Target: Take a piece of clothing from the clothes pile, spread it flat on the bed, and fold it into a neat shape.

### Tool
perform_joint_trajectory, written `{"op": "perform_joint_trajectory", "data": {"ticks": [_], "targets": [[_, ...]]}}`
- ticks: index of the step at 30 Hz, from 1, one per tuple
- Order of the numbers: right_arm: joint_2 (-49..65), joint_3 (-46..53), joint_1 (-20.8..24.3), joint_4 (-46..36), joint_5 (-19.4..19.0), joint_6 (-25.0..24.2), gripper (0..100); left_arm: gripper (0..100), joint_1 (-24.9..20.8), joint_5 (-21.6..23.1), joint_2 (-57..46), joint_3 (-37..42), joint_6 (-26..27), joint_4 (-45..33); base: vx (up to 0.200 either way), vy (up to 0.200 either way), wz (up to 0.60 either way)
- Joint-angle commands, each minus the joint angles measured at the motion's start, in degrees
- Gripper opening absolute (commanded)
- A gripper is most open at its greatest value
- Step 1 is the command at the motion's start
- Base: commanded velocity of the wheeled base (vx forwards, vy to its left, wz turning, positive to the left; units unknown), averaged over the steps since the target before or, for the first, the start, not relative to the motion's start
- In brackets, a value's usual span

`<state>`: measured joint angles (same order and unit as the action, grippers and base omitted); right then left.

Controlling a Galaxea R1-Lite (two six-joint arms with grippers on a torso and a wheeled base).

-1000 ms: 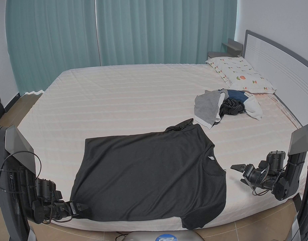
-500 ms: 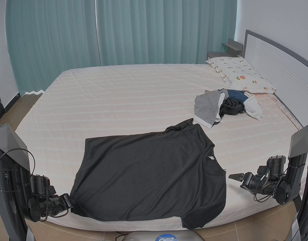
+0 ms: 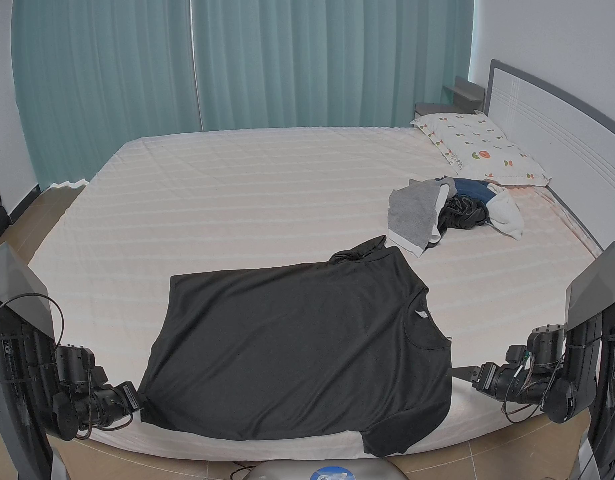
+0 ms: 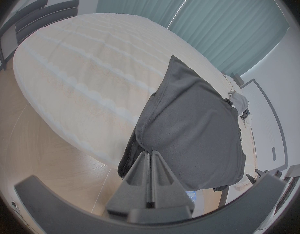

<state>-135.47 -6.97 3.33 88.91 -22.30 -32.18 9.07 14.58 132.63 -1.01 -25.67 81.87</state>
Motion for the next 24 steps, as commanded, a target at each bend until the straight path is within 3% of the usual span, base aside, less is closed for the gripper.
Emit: {"op": "perform_joint_trajectory", "data": {"ticks": [1,24], "targets": [[-1.0,0.6,0.3,0.5,-0.2,-0.4,100,0,-0.3,0.0,1.6,0.7,0.4,0.2,0.0,0.0,0.0],[-0.9,1.0,0.1,0.6,-0.2,-0.4,100,0,0.0,-0.2,3.9,-0.1,1.5,0.8,-0.026,0.0,0.0]]}}
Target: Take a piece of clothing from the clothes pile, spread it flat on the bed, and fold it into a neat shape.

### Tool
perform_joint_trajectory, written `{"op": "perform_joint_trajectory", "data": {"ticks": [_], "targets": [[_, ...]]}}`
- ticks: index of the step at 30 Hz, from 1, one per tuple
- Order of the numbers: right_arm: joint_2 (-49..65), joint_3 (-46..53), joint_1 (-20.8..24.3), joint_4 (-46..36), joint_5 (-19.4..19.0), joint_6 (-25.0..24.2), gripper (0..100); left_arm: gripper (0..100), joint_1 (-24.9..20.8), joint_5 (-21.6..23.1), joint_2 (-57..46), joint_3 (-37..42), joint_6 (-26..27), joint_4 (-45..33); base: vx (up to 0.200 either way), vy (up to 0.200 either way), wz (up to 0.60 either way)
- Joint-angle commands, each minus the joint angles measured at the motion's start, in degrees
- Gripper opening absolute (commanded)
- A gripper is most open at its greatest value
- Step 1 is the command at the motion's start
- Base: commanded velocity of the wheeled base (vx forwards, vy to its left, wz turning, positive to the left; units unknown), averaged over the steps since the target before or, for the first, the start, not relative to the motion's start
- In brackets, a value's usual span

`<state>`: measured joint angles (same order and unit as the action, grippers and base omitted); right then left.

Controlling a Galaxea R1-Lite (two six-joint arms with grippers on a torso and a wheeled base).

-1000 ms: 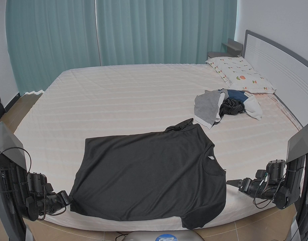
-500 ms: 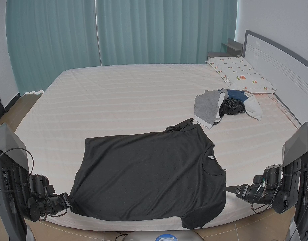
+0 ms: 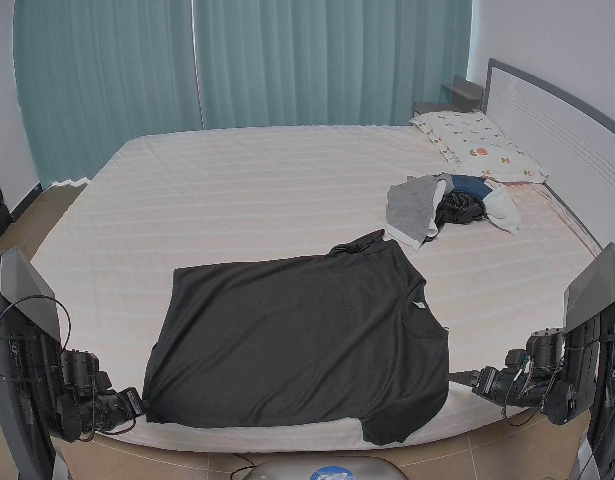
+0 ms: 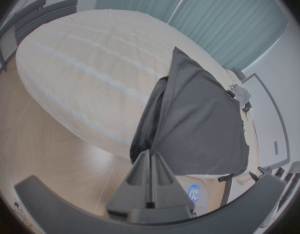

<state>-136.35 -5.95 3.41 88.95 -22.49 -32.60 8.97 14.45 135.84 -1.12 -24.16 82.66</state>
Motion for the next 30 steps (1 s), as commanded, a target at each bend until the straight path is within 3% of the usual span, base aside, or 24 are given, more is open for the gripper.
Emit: {"op": "perform_joint_trajectory", "data": {"ticks": [1,11,14,17,21,30], "targets": [[-0.1,0.0,0.0,0.5,0.0,0.0,100,100,0.1,0.1,0.7,-0.1,-0.1,0.0,0.0,0.0,0.0],[0.3,0.1,0.0,0.5,0.0,-0.3,100,100,1.4,0.1,0.3,-0.7,-0.2,0.1,0.0,0.0,0.0],[0.3,0.0,0.0,0.5,0.0,-0.3,100,100,2.6,1.8,-0.8,0.5,0.4,0.1,0.0,0.0,0.0],[0.5,0.0,0.0,0.5,0.0,-0.3,100,100,2.6,4.5,1.6,0.8,5.4,0.1,0.0,0.0,0.0],[1.1,0.0,0.0,0.5,-0.1,-0.4,100,100,2.4,4.5,5.0,0.9,14.5,1.6,0.0,0.0,0.0],[1.1,0.0,0.0,0.5,-0.1,-0.4,100,100,-1.7,3.6,7.0,-0.5,17.4,2.2,0.0,0.0,0.0]]}}
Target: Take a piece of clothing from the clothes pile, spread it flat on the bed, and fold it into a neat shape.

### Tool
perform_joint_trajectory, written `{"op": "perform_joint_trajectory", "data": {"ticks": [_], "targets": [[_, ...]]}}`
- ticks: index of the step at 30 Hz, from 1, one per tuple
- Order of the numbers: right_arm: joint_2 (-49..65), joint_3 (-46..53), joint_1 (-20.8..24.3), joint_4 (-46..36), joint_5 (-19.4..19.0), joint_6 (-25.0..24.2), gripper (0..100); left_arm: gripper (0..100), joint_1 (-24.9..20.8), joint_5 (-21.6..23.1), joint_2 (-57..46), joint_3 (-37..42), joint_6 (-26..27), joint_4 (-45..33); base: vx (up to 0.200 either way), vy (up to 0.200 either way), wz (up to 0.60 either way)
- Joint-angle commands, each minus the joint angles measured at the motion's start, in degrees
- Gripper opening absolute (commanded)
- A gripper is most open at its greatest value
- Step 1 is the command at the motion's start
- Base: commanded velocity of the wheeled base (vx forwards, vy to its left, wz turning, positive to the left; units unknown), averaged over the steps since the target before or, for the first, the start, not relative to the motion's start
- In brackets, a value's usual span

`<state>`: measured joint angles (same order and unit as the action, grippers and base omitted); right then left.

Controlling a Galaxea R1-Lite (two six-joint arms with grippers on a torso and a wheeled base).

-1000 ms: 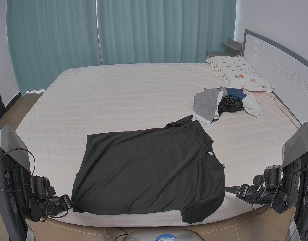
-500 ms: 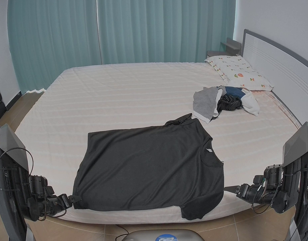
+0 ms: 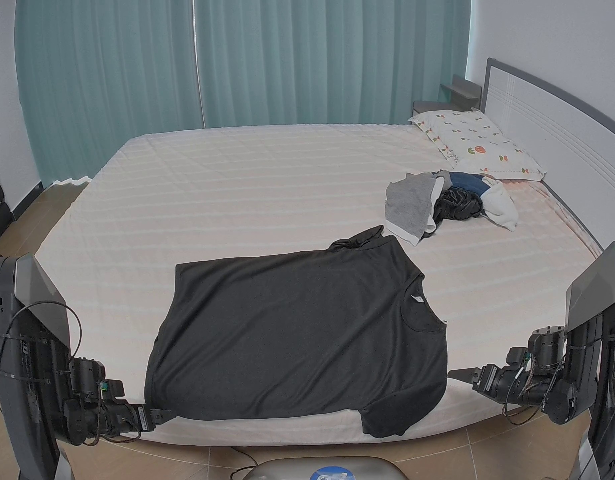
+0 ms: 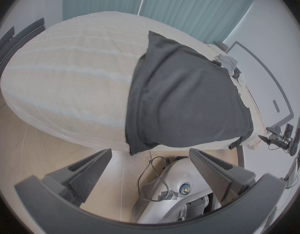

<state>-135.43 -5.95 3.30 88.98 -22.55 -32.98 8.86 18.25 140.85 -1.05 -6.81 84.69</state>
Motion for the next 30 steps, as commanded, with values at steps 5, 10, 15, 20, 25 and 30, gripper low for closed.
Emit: {"op": "perform_joint_trajectory", "data": {"ticks": [5,10,15,20,25,30], "targets": [[0.1,-0.1,-0.1,0.5,0.0,-0.1,100,100,-3.3,0.2,2.1,-1.2,-2.8,2.1,0.0,0.0,0.0],[0.1,-0.1,0.1,0.5,-0.1,-0.1,100,100,-3.3,0.4,3.3,-1.4,-3.5,4.4,0.0,0.0,0.0],[0.2,-0.2,0.0,0.5,-0.1,-0.2,100,100,-3.3,0.3,3.8,-2.2,-3.3,4.6,0.0,0.0,0.0],[0.2,-0.2,0.1,0.5,-0.1,-0.2,100,100,-3.3,0.1,4.1,-2.9,-3.1,4.6,0.0,0.0,0.0],[0.2,-0.3,0.1,0.5,-0.1,-0.2,100,100,-3.4,-0.5,5.2,-3.0,-1.8,4.7,0.0,0.0,0.0],[0.2,-0.2,-0.1,0.5,0.0,-0.2,100,100,-3.3,-0.7,5.7,-2.5,0.8,4.7,0.0,0.0,0.0]]}}
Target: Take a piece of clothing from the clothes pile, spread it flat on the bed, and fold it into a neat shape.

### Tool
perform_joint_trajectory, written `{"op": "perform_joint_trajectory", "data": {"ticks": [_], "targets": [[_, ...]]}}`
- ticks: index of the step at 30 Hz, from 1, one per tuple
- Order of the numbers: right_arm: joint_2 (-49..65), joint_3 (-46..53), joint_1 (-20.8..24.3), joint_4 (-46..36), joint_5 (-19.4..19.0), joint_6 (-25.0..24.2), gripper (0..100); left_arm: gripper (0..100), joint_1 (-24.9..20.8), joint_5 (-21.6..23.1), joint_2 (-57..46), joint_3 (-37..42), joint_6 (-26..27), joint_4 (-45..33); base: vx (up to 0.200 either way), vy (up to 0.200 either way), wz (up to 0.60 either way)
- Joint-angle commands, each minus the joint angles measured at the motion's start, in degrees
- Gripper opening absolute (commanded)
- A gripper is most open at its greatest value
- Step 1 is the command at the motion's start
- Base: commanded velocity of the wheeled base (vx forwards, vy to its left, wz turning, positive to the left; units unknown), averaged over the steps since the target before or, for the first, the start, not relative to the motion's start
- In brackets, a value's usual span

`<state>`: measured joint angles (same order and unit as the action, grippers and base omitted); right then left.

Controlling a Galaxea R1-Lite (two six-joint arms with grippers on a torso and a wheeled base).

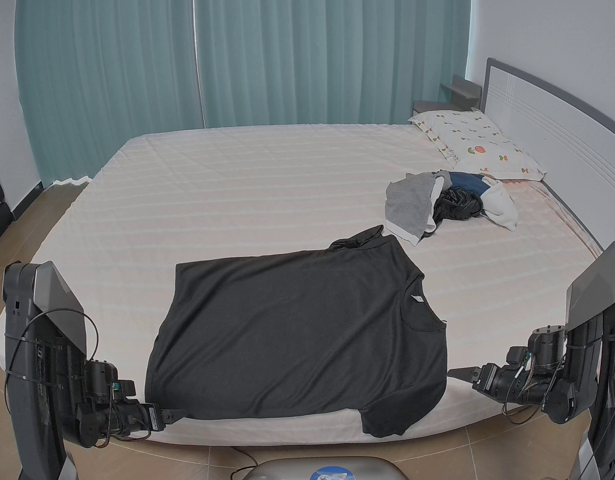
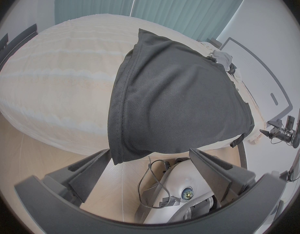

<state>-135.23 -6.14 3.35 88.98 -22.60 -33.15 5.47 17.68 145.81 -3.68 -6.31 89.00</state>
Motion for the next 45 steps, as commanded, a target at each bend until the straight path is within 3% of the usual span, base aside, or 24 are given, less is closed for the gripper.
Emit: {"op": "perform_joint_trajectory", "data": {"ticks": [1,12,13,22,31,40,43,45], "targets": [[0.0,-0.1,-0.1,0.5,0.0,0.0,100,100,0.1,-0.3,0.7,0.1,0.3,0.4,0.0,0.0,0.0],[0.0,-0.2,0.1,0.5,0.0,0.0,100,100,0.2,-0.7,0.9,-2.2,-2.2,0.4,0.0,0.0,0.0],[0.0,-0.2,0.1,0.5,0.0,0.0,100,0,0.2,-0.7,0.9,-2.2,-2.2,0.4,0.0,0.0,0.0],[0.0,-0.1,0.0,0.5,0.0,0.0,100,0,1.1,-0.4,0.7,0.0,-2.1,0.5,0.0,0.0,0.0],[-0.2,0.1,0.3,0.5,0.0,0.1,100,0,6.2,3.4,-4.7,3.4,-2.3,0.4,0.0,0.0,0.0],[-0.9,-0.1,1.3,0.5,0.4,0.2,100,0,3.8,3.2,-10.9,-0.1,-4.1,0.4,0.0,0.0,0.0],[-0.9,-0.2,1.3,0.5,0.4,0.2,100,0,3.3,3.5,-11.9,-0.3,-6.3,0.2,0.0,0.0,0.0],[-1.2,-0.5,1.4,0.4,0.4,0.2,100,0,1.6,3.7,-11.6,-0.8,-14.4,0.4,0.0,0.0,0.0]]}}
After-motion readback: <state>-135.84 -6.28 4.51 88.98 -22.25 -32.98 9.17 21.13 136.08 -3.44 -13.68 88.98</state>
